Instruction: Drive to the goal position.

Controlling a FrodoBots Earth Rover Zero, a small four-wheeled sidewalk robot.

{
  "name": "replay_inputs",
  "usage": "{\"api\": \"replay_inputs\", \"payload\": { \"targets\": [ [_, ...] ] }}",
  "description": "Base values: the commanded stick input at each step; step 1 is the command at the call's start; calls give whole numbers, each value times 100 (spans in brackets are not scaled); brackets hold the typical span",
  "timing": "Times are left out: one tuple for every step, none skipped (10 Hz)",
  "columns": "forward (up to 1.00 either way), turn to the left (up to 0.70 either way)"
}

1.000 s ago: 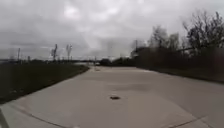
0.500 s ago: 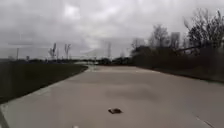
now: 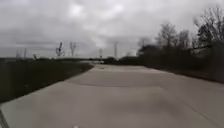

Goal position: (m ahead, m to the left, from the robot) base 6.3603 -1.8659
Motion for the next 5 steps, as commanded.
{"api": "replay_inputs", "payload": {
  "targets": [
    [100, 0],
    [100, 0],
    [100, 0],
    [100, 0],
    [100, 0]
  ]
}}
